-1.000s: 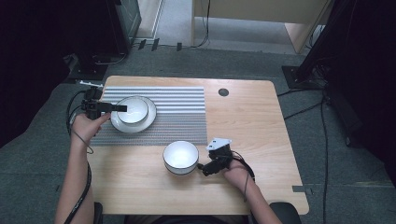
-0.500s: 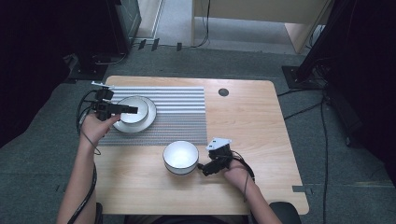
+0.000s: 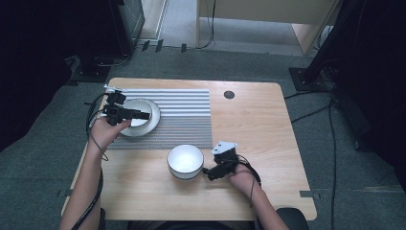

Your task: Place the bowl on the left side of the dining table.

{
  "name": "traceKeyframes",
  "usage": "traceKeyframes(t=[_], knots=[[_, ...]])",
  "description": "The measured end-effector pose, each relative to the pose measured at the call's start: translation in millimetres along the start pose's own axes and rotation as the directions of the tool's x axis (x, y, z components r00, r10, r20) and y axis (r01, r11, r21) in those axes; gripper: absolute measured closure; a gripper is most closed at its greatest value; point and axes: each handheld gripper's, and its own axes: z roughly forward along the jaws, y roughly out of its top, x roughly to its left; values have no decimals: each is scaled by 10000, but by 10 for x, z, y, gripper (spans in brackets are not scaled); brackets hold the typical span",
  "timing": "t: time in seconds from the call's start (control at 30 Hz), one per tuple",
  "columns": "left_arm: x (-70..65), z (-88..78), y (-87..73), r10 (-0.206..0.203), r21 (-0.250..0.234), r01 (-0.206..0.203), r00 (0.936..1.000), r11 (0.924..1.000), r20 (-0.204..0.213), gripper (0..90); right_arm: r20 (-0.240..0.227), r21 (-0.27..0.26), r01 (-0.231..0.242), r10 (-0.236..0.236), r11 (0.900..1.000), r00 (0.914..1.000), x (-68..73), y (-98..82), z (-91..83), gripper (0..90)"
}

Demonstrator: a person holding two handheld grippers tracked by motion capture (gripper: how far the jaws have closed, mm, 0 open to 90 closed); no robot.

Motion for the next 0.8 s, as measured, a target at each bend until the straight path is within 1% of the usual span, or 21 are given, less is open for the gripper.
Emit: traceKeyframes(t=[0.07,0.17,0.3,0.5,0.63,0.8], knots=[[-23,19,6,-1,21,1,10000,10000,21,362,-4,1,-2,2,10000,10000,0,0,0,0],[-74,76,23,230,82,-231,9997,9997,65,361,27,2,-19,19,10000,10000,4,-2,-2,0],[-140,162,34,441,209,-445,9989,9988,188,361,70,11,-50,50,10000,10000,8,-3,-5,0],[-203,261,37,698,355,-709,9971,9968,317,361,93,8,-71,71,10000,9999,10,-4,-5,0],[-224,306,30,690,374,-706,9967,9968,426,361,98,-4,-84,84,10000,9999,11,-5,-5,0],[-266,366,7,766,579,-795,9958,9952,500,361,105,0,-92,92,10000,9999,12,-6,-6,0]])
